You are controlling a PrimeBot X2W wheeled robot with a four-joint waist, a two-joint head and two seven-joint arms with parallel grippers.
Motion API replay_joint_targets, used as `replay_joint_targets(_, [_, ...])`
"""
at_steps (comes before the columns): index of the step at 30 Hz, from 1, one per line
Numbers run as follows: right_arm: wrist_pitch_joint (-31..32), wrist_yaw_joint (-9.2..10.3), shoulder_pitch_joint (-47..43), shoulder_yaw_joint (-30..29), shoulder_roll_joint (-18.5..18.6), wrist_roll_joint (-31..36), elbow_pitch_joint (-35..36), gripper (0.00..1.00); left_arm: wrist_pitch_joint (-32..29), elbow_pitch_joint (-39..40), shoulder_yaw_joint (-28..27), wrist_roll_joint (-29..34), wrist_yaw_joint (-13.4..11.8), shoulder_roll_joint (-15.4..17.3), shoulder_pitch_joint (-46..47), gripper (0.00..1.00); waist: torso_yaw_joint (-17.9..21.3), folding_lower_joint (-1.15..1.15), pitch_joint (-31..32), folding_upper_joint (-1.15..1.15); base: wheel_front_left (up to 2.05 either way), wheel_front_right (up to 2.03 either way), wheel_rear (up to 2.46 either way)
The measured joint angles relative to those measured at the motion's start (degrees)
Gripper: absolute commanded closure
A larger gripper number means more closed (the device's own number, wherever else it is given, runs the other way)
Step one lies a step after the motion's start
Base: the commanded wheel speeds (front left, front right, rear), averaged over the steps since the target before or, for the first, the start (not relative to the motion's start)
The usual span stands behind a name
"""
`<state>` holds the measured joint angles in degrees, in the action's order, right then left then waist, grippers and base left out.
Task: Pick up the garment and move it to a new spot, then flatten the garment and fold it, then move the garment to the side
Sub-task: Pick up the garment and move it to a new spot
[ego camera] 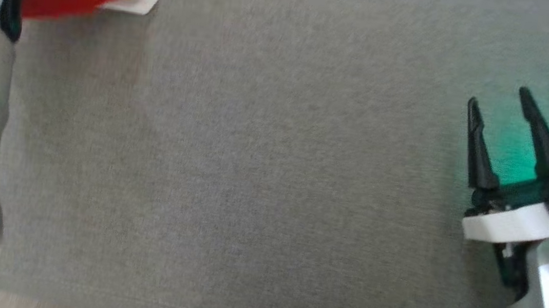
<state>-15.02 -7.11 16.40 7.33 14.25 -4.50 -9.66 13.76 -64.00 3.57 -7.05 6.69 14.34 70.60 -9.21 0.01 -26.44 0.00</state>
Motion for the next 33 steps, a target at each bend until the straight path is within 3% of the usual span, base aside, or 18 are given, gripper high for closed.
replay_joint_targets(7, [0.00, 0.00, -3.98, -0.09, -4.77, -0.31, -0.08, 0.00, 0.47, 7.80, 8.47, -0.47, 0.89, 0.13, 2.00, 1.00, 5.11, -0.02, 9.76, 0.00, 0.00, 0.00, 0.00])
replay_joint_targets(21, [0.00, 0.00, -10.18, 0.74, -8.91, 0.14, 1.82, 0.00, -6.12, 23.62, 24.12, -13.33, 0.90, -0.47, 0.41, 1.00, 23.19, -0.02, 20.38, 0.00, 0.00, 0.00, 0.00])
replay_joint_targets(28, [0.00, 0.00, -10.21, 0.30, -9.95, 0.11, 2.61, 0.00, -3.28, 24.76, 32.03, -14.22, 0.90, -6.35, -12.32, 1.00, 27.17, -0.01, 19.87, 0.00, 0.00, 0.00, 0.00])
replay_joint_targets(33, [0.00, 0.00, -9.94, 1.65, -10.33, -0.13, 2.18, 0.00, -0.49, 17.72, 37.82, -13.36, 0.87, -9.56, -26.19, 1.00, 27.15, 0.00, 17.01, 0.00, 0.00, 0.00, 0.00])
